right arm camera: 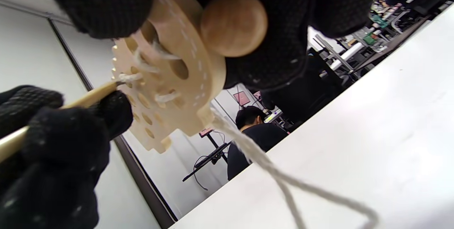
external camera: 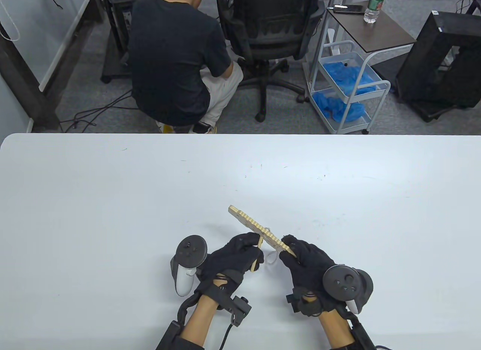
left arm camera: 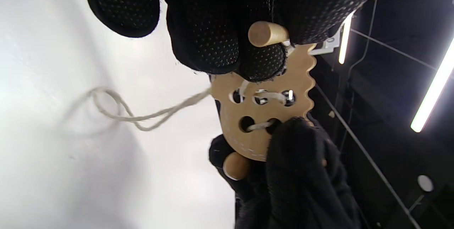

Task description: Remove rope from all holes on crocodile lacing toy

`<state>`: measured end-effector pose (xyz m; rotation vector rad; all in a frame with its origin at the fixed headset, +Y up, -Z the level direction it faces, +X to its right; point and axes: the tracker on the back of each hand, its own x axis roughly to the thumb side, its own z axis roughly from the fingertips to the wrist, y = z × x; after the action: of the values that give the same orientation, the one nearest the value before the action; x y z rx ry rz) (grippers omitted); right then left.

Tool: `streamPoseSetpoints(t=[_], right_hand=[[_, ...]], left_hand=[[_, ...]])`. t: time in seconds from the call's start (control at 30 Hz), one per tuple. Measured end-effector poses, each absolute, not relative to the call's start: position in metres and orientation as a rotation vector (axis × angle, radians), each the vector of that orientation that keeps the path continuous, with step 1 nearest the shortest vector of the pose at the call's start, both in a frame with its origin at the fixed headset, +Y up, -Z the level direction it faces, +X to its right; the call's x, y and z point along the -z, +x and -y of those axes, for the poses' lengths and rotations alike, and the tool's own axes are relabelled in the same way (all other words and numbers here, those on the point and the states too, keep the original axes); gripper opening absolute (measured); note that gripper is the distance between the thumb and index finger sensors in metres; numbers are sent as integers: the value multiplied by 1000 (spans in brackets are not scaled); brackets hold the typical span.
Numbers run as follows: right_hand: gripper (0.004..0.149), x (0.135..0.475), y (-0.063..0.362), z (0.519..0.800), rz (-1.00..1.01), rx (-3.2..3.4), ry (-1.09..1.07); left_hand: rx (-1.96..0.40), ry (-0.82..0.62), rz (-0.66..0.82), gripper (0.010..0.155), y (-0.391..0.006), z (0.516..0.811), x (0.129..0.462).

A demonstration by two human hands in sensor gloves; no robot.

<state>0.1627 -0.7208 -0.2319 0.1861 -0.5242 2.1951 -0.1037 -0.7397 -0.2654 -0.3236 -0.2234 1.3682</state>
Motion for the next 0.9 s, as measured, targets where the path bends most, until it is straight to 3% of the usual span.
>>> streamPoseSetpoints(t=[0.37, 0.6, 0.9], right_hand=[[49, 241, 181, 737, 394, -1947, 4], [49, 244, 184, 740, 369, -1938, -13], [49, 246, 192, 744, 343, -1913, -79]], left_hand=[[-1409, -350, 304, 77, -100, 737, 266], [-1347, -274, 187, 63, -109, 738, 266], [-1277, -175, 69, 65, -125, 738, 267]])
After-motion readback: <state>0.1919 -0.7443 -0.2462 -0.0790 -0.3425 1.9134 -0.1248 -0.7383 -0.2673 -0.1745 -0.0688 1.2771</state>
